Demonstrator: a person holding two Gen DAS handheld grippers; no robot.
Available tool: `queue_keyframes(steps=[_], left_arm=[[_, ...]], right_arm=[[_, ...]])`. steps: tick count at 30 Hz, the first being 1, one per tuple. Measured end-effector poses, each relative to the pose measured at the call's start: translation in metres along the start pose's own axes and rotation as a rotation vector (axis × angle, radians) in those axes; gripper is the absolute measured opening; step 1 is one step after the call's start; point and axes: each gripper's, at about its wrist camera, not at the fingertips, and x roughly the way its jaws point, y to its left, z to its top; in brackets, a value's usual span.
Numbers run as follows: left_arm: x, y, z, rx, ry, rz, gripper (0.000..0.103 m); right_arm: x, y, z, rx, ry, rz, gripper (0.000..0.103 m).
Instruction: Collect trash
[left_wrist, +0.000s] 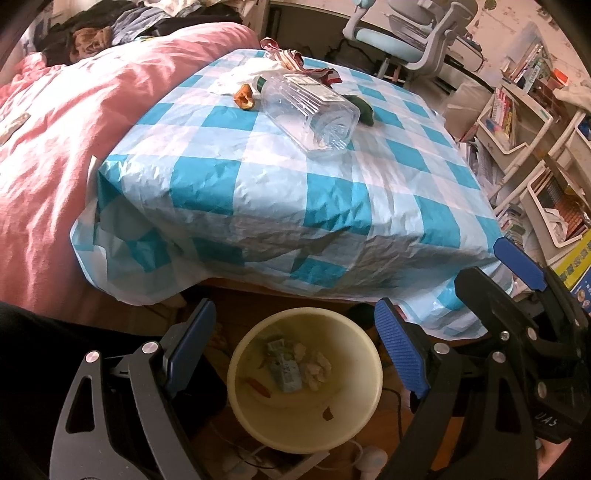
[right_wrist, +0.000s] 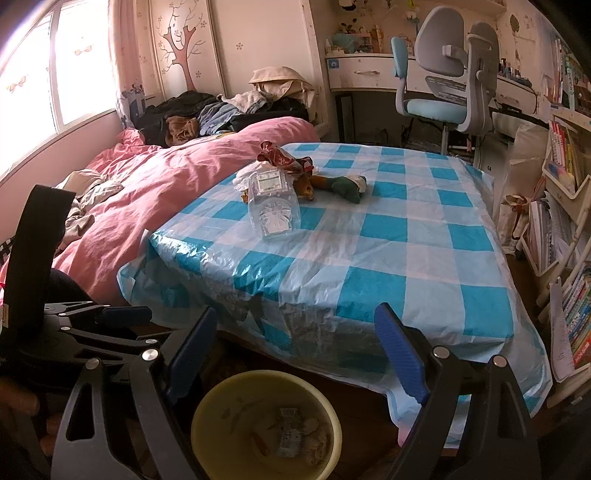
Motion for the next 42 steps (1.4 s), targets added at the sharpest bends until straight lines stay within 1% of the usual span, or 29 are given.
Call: queue_keyframes(steps=[23,42], left_arm=[[0.002,0.006,0.003,-0.009,-0.005,0.057,0.084],[0.011,0.015,0.007,-0.043,0.024,0.084,0.084]], right_arm=[[0.005,0.004,-0.001,0.002,0.004,0.003,0.083],[0.015,0.010,-0.002,0.001,0.018,0.006,0.084]])
